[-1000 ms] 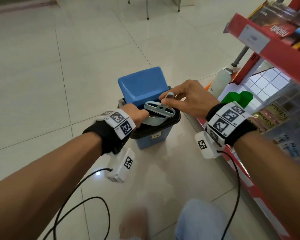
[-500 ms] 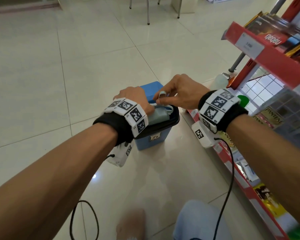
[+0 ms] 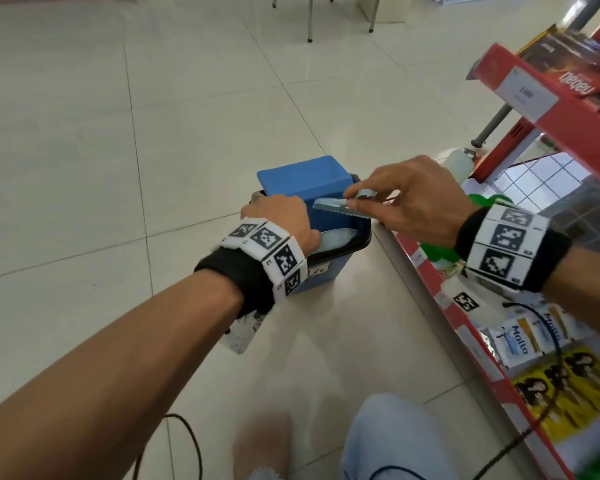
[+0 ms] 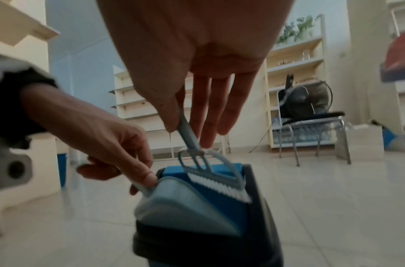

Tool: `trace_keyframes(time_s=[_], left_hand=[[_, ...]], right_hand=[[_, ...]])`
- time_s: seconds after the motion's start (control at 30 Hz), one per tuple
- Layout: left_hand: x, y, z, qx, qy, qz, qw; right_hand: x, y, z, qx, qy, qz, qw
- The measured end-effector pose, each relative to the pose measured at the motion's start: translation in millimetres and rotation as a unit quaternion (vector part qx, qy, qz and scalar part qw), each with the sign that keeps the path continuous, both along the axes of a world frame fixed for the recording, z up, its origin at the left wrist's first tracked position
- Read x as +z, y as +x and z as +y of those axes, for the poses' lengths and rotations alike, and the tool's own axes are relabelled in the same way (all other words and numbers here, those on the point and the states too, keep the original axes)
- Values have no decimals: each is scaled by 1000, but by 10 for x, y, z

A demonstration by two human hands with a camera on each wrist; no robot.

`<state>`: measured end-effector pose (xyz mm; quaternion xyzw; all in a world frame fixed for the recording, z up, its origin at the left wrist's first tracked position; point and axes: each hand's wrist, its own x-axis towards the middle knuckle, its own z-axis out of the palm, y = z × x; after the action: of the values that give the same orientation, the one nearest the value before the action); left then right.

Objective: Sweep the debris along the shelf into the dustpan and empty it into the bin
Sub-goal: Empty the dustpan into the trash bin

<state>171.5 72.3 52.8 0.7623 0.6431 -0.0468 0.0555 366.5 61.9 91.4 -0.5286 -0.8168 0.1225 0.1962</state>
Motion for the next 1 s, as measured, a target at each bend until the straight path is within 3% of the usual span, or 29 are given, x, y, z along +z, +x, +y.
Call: trace_keyframes(time_s=[0.17, 0.33, 0.47, 0.6, 0.7, 0.8, 0.87, 1.0], left_hand=[[-90, 3, -244, 4, -9, 3, 1000], [-170, -157, -381, 38, 60, -93, 993], [-250, -276, -502, 89, 61, -201, 974], [-277, -390, -619, 145, 47, -374, 915], [-251, -565, -734, 172, 24, -517, 838], [-274, -760, -821, 220, 19, -604, 766], [-305, -900, -868, 241, 18, -618, 748], [-449, -1245, -945, 262, -4, -606, 751]], right_hand=[[-93, 80, -316, -30, 27, 104, 994], [-180, 209, -759, -51, 35, 165, 984], [-160, 106, -849, -89, 43, 236, 967], [-153, -82, -660, -117, 38, 322, 939], [-177, -252, -524, -92, 23, 369, 925], [-229, -437, -416, -45, 4, 358, 933], [-267, -587, -342, -7, -13, 339, 941], [-348, -922, -191, 70, -20, 304, 950]])
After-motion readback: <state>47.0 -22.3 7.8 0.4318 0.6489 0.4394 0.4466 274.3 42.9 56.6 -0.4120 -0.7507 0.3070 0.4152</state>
